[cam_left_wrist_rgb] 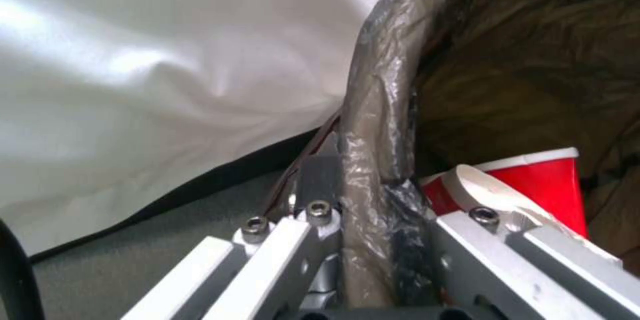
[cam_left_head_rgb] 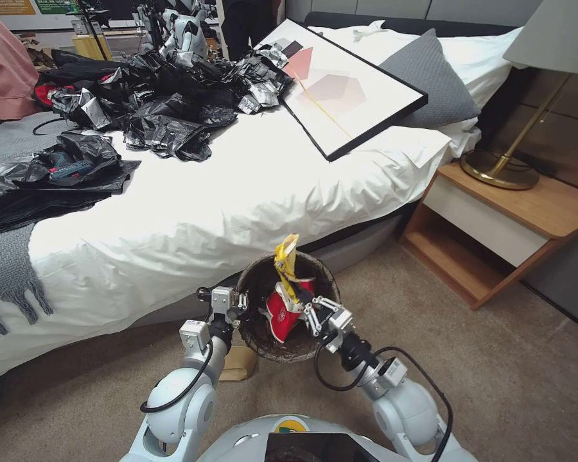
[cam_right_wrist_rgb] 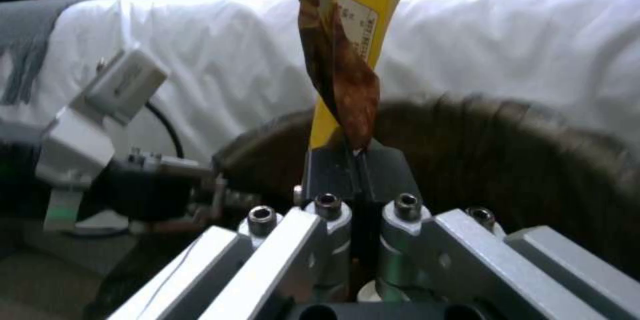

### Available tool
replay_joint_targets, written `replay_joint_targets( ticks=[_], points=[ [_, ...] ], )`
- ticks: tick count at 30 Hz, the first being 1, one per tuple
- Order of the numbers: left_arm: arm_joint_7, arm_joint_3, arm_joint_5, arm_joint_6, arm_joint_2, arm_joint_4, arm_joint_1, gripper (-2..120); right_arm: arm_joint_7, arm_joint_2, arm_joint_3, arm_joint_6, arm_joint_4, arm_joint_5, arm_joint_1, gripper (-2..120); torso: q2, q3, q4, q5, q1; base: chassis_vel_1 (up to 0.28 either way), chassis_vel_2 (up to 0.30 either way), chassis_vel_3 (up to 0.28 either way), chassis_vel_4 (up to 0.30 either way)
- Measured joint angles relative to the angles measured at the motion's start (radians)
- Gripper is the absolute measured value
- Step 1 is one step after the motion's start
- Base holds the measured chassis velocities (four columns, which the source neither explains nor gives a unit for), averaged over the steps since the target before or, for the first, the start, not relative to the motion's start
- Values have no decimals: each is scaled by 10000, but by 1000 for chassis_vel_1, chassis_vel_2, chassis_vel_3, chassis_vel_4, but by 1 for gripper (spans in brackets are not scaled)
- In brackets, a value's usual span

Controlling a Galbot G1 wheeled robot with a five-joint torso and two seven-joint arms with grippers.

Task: Pick up the trash bin, then pick up the garbage from the floor and place it into the trash bin.

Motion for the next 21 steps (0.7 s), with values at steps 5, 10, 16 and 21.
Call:
replay_joint_targets(
  ticks=[5, 10, 16, 21],
  points=[
    [-5, -1, 12, 5, -17, -21, 19, 0, 53, 59, -231, 16, -446, -156, 93, 0, 0, 0, 0, 0, 0, 0, 0, 0, 0],
    [-8, -2, 19, 9, -21, -28, 29, 0, 188, 145, -382, 56, -1029, -306, 219, 0, 0, 0, 0, -1, 0, 0, 0, 0, 0],
    [-9, 25, 30, 11, -34, -28, 24, 0, 241, 216, -453, 79, -1431, -410, 326, 0, 0, 0, 0, -1, 0, 0, 0, 0, 0],
    [-10, 29, 39, 17, -28, -25, 23, 0, 343, 292, -493, 81, -1748, -467, 463, 0, 0, 0, 0, -1, 0, 0, 0, 0, 0]
  ],
)
